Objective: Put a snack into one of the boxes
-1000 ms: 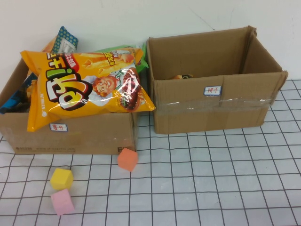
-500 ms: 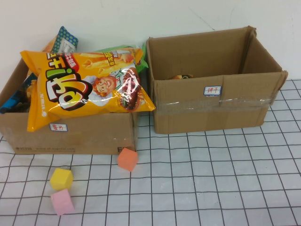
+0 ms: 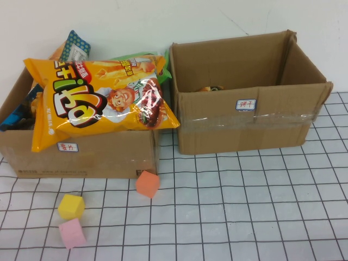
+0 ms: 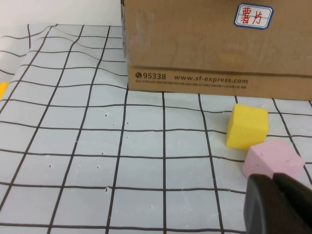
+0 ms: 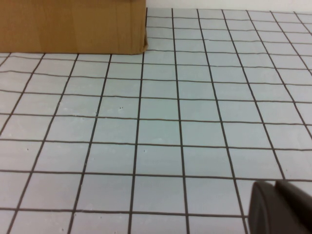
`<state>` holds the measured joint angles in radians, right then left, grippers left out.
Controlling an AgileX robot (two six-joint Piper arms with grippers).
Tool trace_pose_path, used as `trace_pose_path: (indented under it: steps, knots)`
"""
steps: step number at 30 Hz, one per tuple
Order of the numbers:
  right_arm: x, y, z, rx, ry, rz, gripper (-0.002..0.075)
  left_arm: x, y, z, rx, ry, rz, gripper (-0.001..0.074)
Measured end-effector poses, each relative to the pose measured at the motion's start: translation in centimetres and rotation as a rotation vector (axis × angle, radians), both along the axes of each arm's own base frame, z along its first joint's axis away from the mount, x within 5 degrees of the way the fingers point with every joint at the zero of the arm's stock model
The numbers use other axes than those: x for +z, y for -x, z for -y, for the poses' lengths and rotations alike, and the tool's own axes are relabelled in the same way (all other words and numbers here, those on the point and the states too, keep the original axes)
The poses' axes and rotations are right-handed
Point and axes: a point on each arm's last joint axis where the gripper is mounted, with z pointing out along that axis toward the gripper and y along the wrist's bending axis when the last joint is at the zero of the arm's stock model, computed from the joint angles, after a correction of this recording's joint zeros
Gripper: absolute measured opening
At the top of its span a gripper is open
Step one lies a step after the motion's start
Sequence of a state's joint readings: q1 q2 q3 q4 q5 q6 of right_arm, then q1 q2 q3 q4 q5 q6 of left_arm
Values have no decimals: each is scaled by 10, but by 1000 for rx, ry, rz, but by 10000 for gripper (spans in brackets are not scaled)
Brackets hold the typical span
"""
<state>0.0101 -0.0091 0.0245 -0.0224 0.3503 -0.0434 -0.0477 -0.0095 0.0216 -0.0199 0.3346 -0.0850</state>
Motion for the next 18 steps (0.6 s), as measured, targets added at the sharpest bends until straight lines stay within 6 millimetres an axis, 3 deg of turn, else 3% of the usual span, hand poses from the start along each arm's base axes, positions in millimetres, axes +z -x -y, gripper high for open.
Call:
trace_pose_path:
  steps: [18]
  knots:
    - [0, 0, 0, 0, 0, -2, 1, 0, 0, 0, 6, 20, -1, -1]
